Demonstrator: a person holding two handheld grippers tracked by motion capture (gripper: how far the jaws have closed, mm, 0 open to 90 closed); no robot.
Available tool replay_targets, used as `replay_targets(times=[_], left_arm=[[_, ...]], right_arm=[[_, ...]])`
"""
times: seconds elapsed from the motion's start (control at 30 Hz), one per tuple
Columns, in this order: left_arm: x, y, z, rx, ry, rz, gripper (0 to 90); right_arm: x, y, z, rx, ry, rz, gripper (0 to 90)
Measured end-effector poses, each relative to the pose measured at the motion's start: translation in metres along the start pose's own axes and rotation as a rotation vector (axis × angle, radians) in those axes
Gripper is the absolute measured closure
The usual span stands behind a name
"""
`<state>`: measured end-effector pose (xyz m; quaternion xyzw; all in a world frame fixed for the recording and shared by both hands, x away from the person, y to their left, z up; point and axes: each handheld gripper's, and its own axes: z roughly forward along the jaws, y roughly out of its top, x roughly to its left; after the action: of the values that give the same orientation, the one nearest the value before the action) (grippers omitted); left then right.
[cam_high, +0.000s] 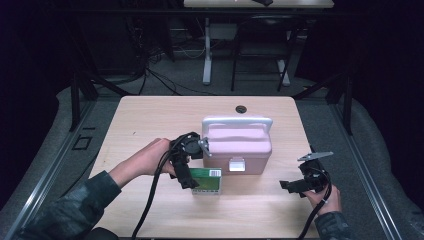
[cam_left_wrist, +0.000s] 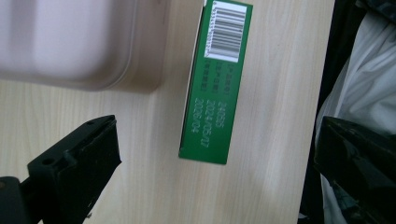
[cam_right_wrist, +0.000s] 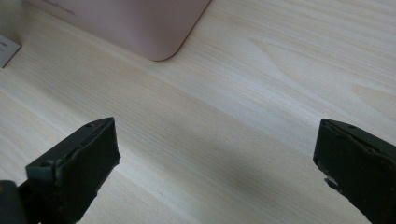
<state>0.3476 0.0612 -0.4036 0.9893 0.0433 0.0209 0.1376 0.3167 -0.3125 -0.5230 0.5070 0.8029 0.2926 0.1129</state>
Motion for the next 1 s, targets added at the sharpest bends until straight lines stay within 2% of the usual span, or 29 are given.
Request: replay_targets(times=[0.2,0.27,0.33,0.4,0.43,0.67,0.73,0.83,0.87,1.0], left_arm=[[-0.005,0.009,0.007,0.015,-0.006,0.028,0.1],[-0.005,0.013,0.010,0.028,0.012,0.035,0.1],[-0.005,0.016,0.012,0.045,0.006,0.035,0.1],[-0.006,0.020,0.014,0.061,0.017,0.046,0.5],[-0.007,0.022,0.015,0.064,0.012,0.045,7.9],[-0.007,0.028,0.021,0.087,0.026,0.061,34.3],[-0.006,0.029,0.022,0.084,0.018,0.061,36.0],[-0.007,0.031,0.024,0.094,0.011,0.065,44.0],[-0.007,0.034,0.025,0.120,0.004,0.068,46.1],[-0.006,0.036,0.028,0.140,0.005,0.072,51.2]], right_arm=[[0.000,0.000,0.000,0.002,0.002,0.001,0.0],[0.000,0.000,0.000,0.002,0.001,0.001,0.0],[0.000,0.000,0.001,0.005,-0.002,0.001,0.0],[0.000,0.000,0.001,0.006,0.000,0.001,0.0],[0.000,0.000,0.001,0.006,0.000,0.000,0.0],[0.000,-0.001,0.001,0.008,0.002,-0.001,0.0],[0.000,-0.001,0.001,0.008,0.003,-0.002,0.0],[0.000,-0.001,0.002,0.012,0.007,-0.002,0.0],[0.000,-0.001,0.002,0.014,0.005,-0.003,0.0],[0.000,-0.001,0.003,0.021,0.005,-0.003,0.0]])
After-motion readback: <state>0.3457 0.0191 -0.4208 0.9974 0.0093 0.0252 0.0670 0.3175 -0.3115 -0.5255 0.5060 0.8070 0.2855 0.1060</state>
